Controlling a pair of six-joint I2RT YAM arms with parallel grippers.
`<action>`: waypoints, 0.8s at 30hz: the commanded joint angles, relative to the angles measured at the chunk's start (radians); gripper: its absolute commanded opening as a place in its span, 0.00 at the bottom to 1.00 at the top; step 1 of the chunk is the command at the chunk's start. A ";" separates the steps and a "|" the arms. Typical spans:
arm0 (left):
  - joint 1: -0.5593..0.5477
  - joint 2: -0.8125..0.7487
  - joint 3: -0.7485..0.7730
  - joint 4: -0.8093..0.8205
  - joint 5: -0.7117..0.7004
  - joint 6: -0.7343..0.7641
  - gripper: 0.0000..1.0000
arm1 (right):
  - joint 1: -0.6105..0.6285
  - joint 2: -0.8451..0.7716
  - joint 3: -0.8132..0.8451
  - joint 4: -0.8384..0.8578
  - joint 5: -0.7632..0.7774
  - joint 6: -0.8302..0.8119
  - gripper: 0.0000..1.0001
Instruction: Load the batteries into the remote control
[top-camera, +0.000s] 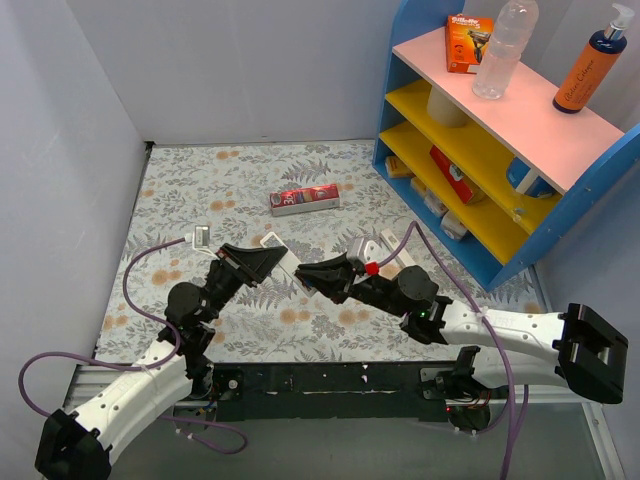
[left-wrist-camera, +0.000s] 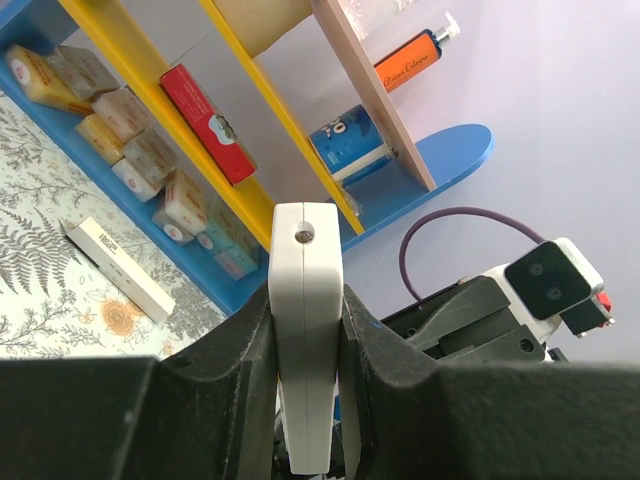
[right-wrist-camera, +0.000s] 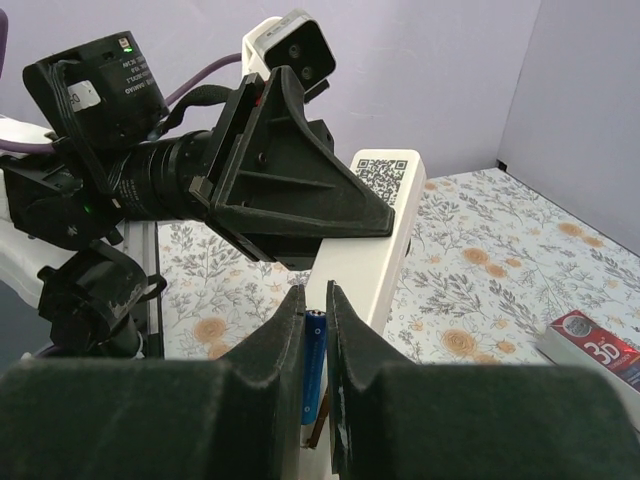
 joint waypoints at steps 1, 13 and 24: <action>0.004 0.002 -0.017 0.061 0.002 -0.031 0.00 | 0.009 0.011 0.029 0.084 -0.002 -0.017 0.01; 0.004 0.012 -0.034 0.124 -0.007 -0.077 0.00 | 0.023 0.032 0.029 0.080 -0.003 -0.004 0.01; 0.004 -0.002 -0.047 0.173 -0.027 -0.099 0.00 | 0.026 0.005 0.008 0.014 0.037 0.000 0.01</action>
